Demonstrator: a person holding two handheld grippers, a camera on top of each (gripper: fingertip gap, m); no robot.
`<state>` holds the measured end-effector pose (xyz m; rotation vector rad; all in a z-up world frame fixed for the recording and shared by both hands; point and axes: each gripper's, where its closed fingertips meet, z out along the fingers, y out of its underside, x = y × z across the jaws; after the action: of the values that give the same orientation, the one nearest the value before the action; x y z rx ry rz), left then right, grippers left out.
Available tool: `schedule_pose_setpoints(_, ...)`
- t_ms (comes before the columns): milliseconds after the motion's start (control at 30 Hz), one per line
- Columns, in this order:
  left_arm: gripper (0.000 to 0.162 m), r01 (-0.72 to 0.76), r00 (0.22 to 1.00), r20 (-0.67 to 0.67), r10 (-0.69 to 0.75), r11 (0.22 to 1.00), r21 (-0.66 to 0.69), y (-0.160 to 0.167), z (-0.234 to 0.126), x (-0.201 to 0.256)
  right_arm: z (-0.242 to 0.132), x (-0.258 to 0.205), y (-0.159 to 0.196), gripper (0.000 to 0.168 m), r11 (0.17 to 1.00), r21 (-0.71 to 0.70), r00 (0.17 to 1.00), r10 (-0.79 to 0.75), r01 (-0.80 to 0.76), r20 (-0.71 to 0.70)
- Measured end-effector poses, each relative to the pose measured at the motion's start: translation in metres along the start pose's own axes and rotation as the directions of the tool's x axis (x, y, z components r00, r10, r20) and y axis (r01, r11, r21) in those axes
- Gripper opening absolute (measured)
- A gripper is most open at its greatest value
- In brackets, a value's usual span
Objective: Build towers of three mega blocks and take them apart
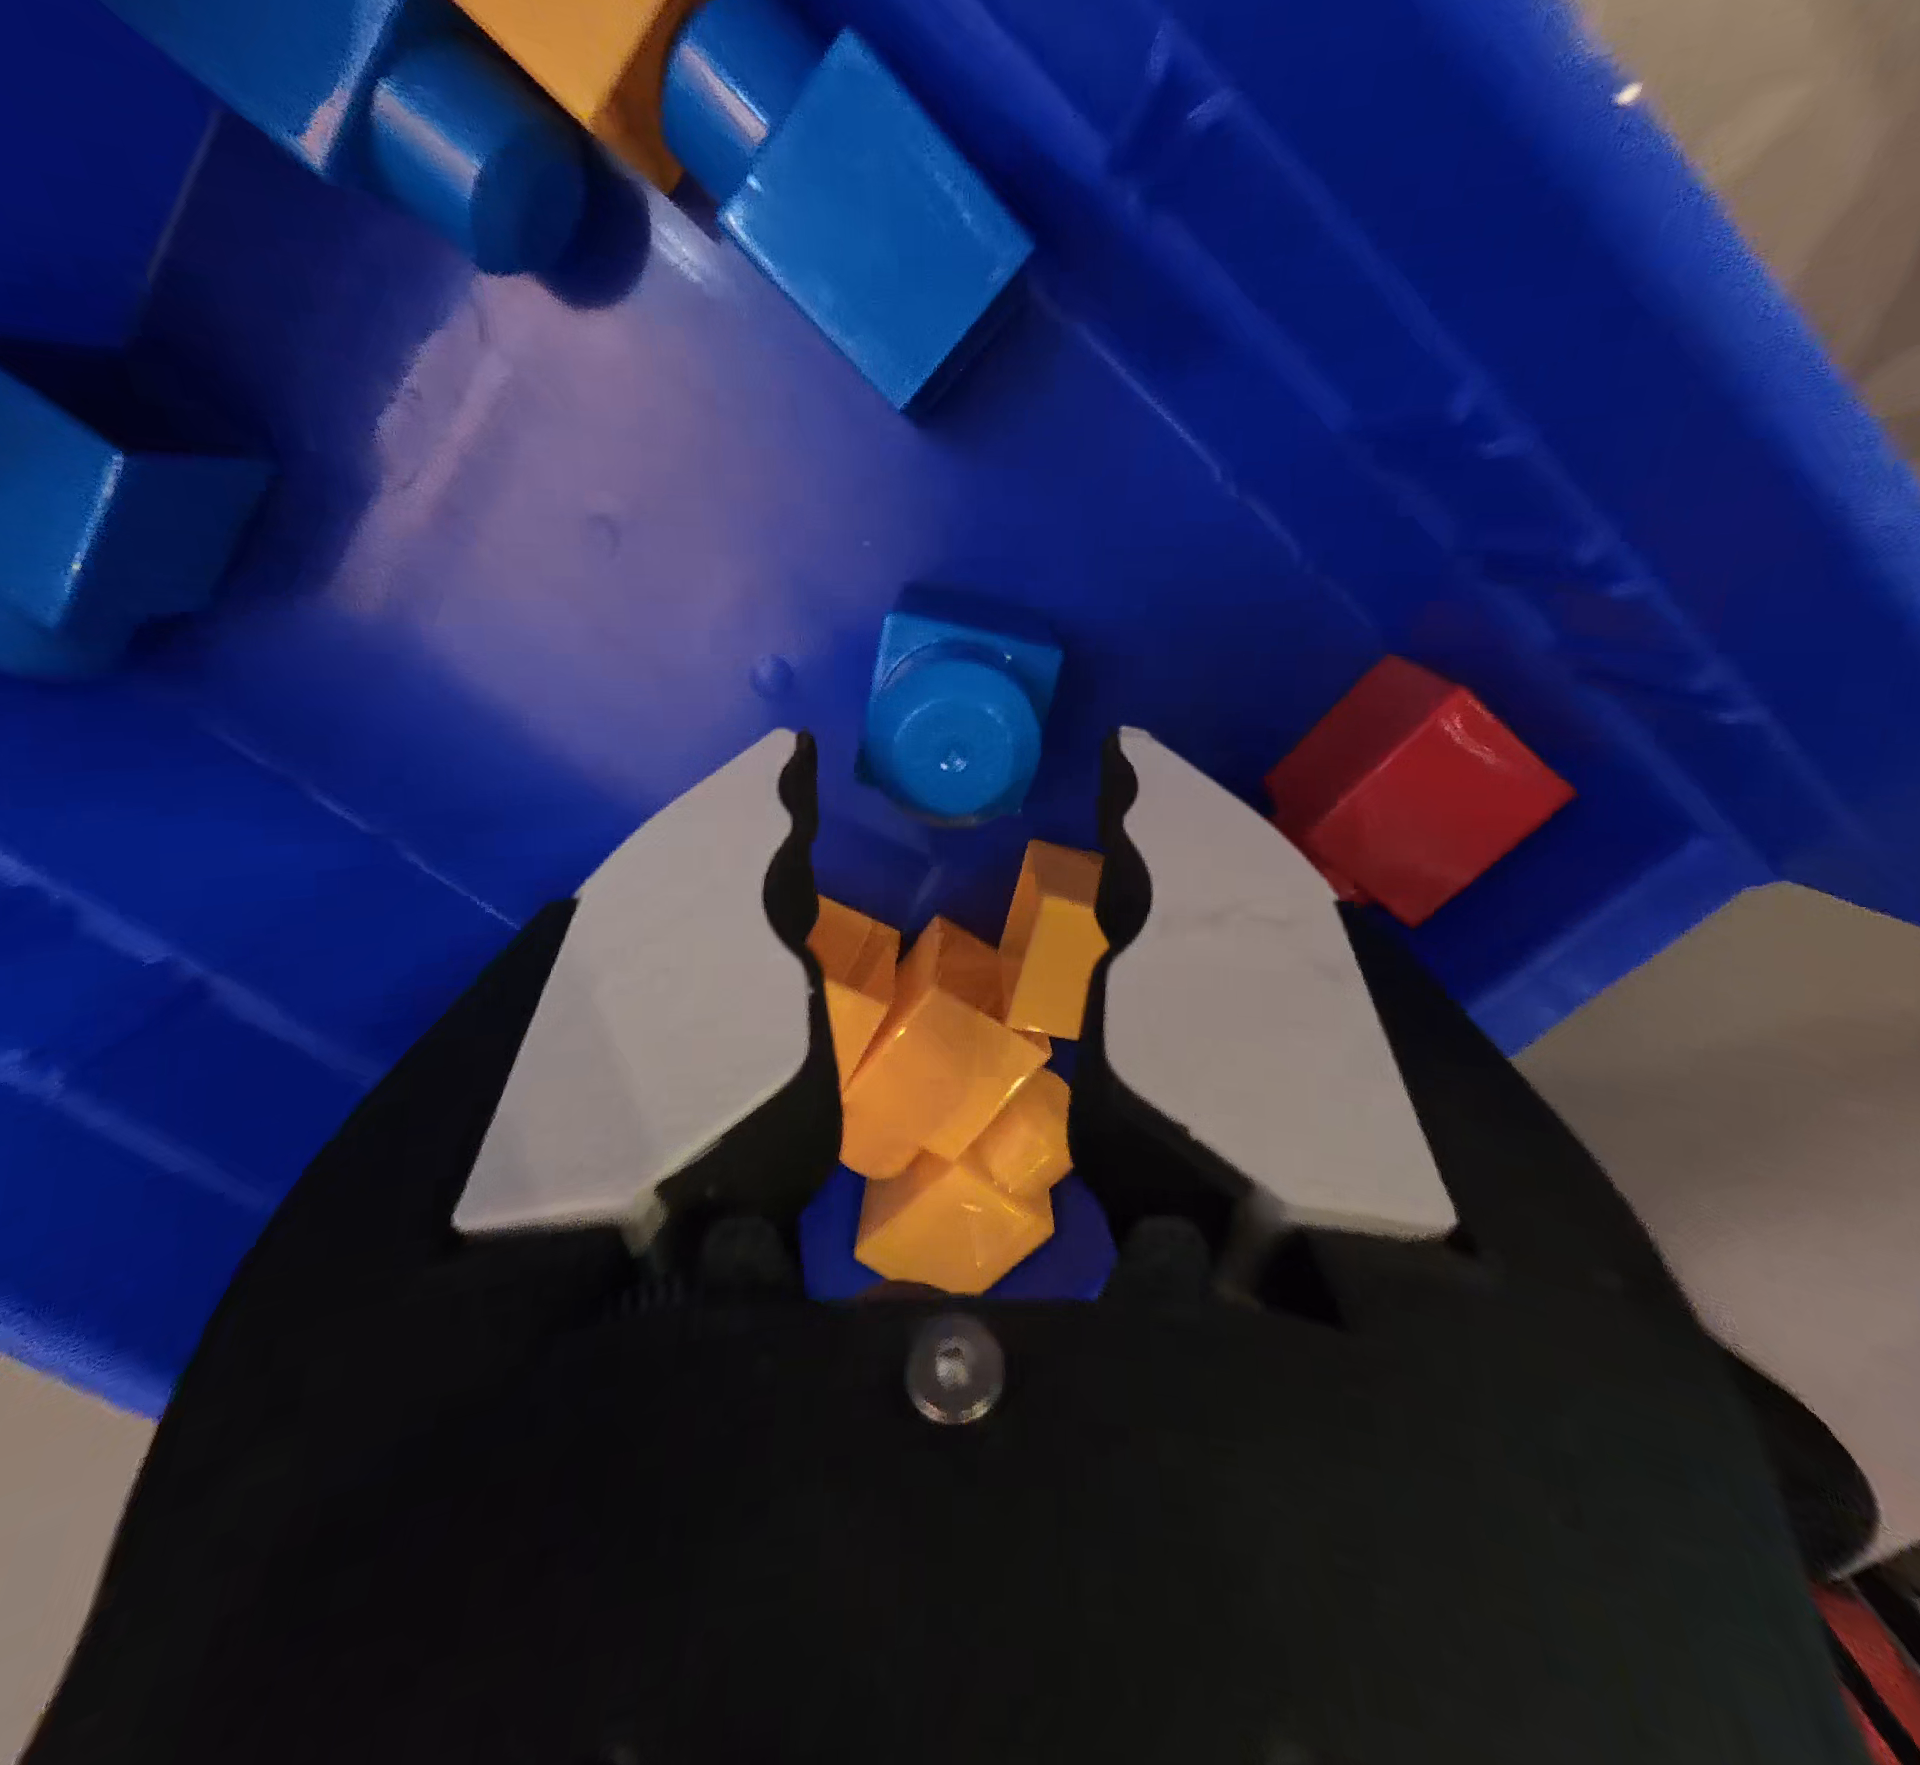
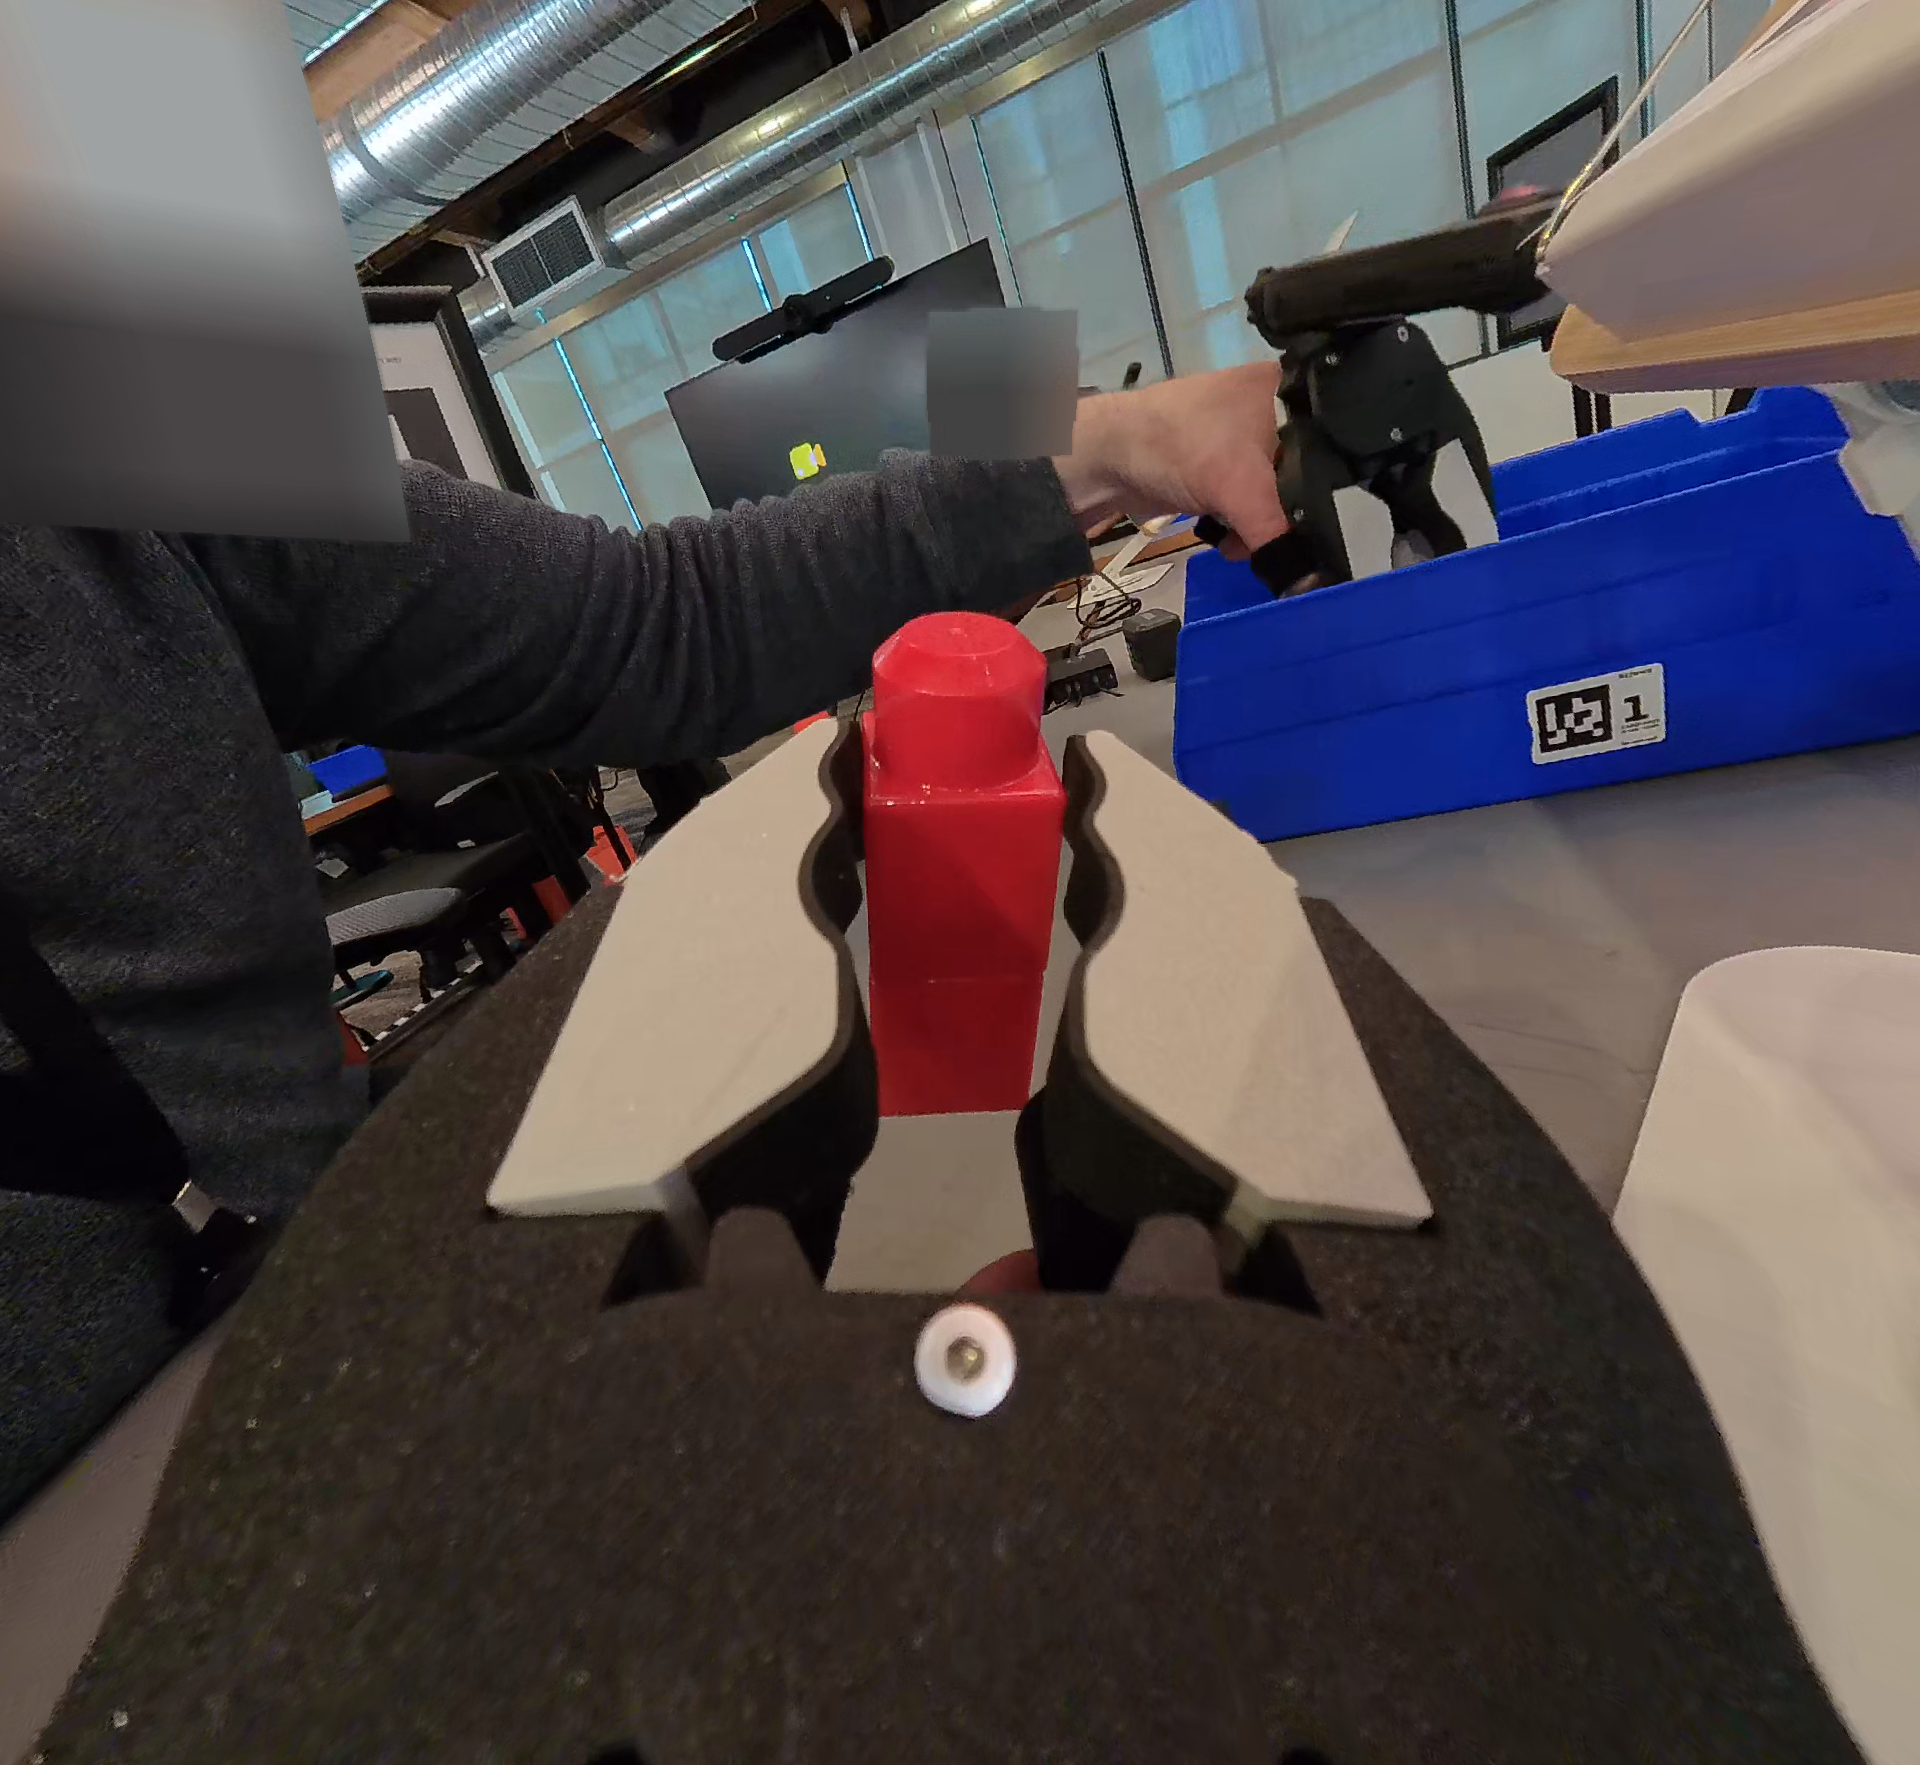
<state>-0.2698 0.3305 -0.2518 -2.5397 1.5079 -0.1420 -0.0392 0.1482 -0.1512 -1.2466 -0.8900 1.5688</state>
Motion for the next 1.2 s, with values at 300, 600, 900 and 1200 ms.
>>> schedule_pose_setpoints(300, 0.033, 0.03, 0.999, -0.03, -0.028, 0.996, 0.08, -0.009, -0.023, 0.012, 0.003, -0.001, 0.004, 0.036, 0.999, -0.032, 1.0, -0.022, 0.021, -0.013)
schedule_pose_setpoints(600, 0.033, -0.129, 0.99, -0.027, 0.14, 0.96, 0.248, -0.063, -0.141, 0.117, 0.013, -0.003, 0.017, 0.036, 0.987, -0.13, 0.994, -0.097, 0.09, -0.042)
schedule_pose_setpoints(900, 0.033, -0.347, 0.917, -0.145, 0.372, 0.922, 0.174, -0.114, -0.13, 0.242, 0.019, -0.006, 0.027, 0.036, 0.968, -0.201, 0.985, -0.167, 0.153, -0.052)
schedule_pose_setpoints(1200, 0.033, -0.376, 0.906, -0.17, 0.388, 0.921, 0.1, -0.119, -0.105, 0.265, 0.021, -0.007, 0.033, 0.036, 0.953, -0.239, 0.978, -0.203, 0.185, -0.053)
